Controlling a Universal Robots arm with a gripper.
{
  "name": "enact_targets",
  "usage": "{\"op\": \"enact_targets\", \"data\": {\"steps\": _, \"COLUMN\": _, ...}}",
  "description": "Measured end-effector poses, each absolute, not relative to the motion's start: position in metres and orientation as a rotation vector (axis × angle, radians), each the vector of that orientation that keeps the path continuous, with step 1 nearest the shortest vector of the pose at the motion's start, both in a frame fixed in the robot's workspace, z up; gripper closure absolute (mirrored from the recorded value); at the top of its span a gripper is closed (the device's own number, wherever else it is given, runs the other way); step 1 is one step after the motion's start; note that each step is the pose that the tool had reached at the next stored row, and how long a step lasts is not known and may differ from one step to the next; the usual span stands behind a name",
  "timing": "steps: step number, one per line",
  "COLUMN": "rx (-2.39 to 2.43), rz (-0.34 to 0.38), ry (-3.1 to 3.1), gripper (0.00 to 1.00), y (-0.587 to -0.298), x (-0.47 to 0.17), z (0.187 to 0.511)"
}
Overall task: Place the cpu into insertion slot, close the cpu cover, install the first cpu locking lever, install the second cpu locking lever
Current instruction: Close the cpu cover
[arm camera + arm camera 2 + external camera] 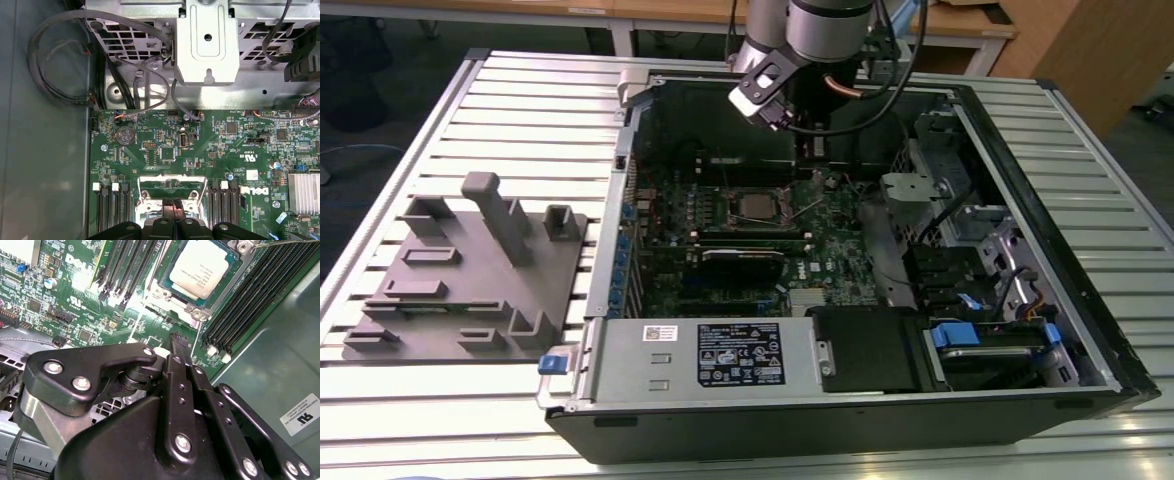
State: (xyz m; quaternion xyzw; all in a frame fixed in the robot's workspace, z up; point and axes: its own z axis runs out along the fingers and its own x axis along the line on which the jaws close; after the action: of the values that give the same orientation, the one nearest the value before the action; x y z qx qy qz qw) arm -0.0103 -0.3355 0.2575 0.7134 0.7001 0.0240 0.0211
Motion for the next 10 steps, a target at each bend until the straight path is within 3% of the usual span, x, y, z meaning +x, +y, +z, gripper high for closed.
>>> {"op": "enact_targets", "data": {"steps": 10, "rx": 2.211, "rz": 0.074, "ry": 2.170, "gripper": 0.90, "y": -0.3355, "x": -0.0076, "z": 0.2575}}
